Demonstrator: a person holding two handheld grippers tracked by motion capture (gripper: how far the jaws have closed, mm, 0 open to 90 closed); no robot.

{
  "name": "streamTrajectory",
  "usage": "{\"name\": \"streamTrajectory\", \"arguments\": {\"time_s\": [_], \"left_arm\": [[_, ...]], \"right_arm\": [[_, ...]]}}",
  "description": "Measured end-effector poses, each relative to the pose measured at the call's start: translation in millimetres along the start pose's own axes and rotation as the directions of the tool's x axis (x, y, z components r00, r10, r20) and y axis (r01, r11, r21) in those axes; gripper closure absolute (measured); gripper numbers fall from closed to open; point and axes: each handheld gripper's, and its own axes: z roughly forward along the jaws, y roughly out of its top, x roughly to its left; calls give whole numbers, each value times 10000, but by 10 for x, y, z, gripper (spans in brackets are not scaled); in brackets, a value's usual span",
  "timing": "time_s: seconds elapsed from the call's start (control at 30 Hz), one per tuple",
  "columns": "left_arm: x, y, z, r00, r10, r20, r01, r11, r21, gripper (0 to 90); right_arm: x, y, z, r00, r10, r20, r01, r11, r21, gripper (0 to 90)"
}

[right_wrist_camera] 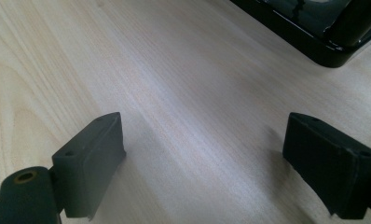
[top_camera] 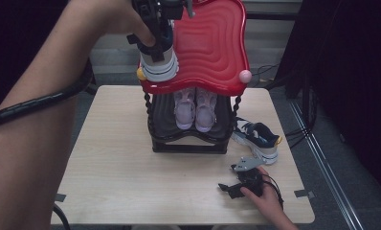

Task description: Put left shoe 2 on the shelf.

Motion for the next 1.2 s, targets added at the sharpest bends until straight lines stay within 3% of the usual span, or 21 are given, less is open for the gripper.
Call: {"name": "streamTrajectory", "arguments": {"time_s": [0.27,0.6,1.2], "left_arm": [[25,204,142,9990,386,-241,-381,9990,218,741],[98,405,302,9964,724,-439,-718,9973,139,739],[136,531,430,9941,969,-490,-966,9953,73,730]], "right_arm": [[2,0,-1,10000,27,9,-27,10000,14,117],[0,0,-2,10000,5,31,-5,10000,4,117],[1,0,-1,10000,20,4,-20,10000,15,117]]}}
